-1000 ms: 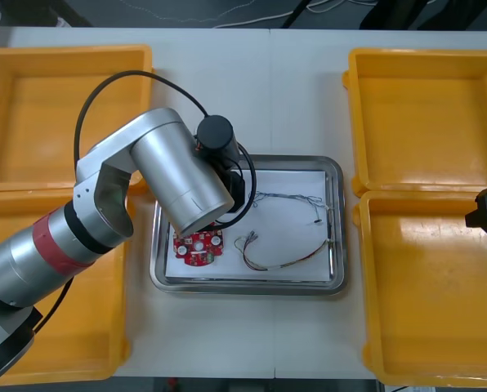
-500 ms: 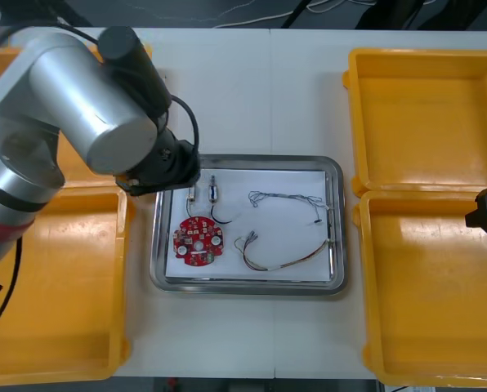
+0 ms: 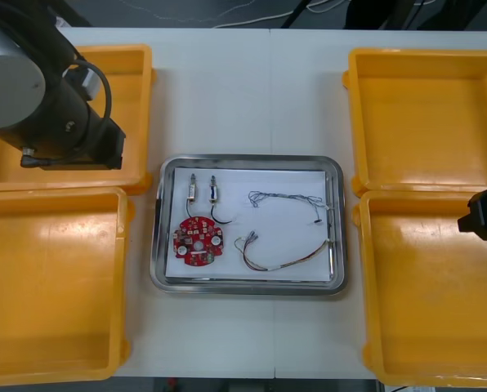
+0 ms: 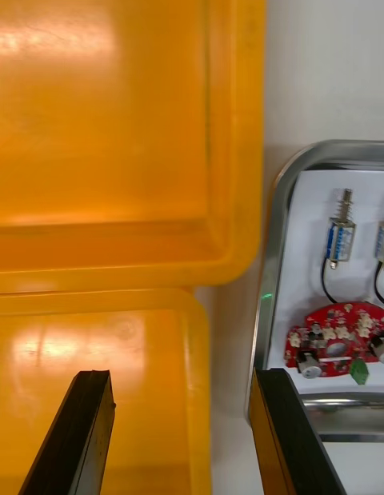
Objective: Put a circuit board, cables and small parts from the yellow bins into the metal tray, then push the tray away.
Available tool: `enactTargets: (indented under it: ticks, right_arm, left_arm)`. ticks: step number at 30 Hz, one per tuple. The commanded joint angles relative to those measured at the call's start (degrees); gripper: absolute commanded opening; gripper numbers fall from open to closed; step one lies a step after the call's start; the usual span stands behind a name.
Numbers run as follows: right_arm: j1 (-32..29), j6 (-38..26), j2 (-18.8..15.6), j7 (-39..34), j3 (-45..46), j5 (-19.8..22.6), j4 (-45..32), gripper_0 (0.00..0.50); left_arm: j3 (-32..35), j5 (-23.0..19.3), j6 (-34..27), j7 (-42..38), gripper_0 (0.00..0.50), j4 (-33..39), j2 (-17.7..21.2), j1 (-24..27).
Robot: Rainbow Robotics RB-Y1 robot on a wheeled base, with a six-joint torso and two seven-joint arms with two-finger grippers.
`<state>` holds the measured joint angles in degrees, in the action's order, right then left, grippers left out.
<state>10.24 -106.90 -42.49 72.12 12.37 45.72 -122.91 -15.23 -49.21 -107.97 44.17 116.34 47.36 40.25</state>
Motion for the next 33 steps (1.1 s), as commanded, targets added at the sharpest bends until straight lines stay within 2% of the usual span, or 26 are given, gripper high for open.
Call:
enactTargets:
  ticks: [1,5,15,26,33]
  right_arm:
    - [3.6,-0.7,-0.1,3.2,-5.2,0.9,-3.4,0.500]
    - [6.3,-0.5,-0.1,3.8,-10.5,1.4,-4.3,0.500]
    - [14.8,-0.1,-0.1,5.5,-23.3,3.1,-5.7,0.500]
    - [23.2,2.6,-0.1,6.6,-36.6,4.6,-5.8,0.500]
    - [29.2,6.6,0.2,7.2,-47.0,4.3,-5.8,0.500]
  left_arm:
    - [6.4,-1.2,3.6,3.0,0.500,3.2,5.9,-4.9]
    - [10.4,-1.2,5.8,6.9,0.500,3.3,7.7,-9.6]
    - [20.7,-1.3,6.9,16.1,0.500,4.1,7.9,-19.3]
    - [25.0,-1.4,6.9,17.1,0.500,5.2,8.0,-23.0]
    - [26.2,-1.5,6.9,17.4,0.500,5.3,7.9,-24.3]
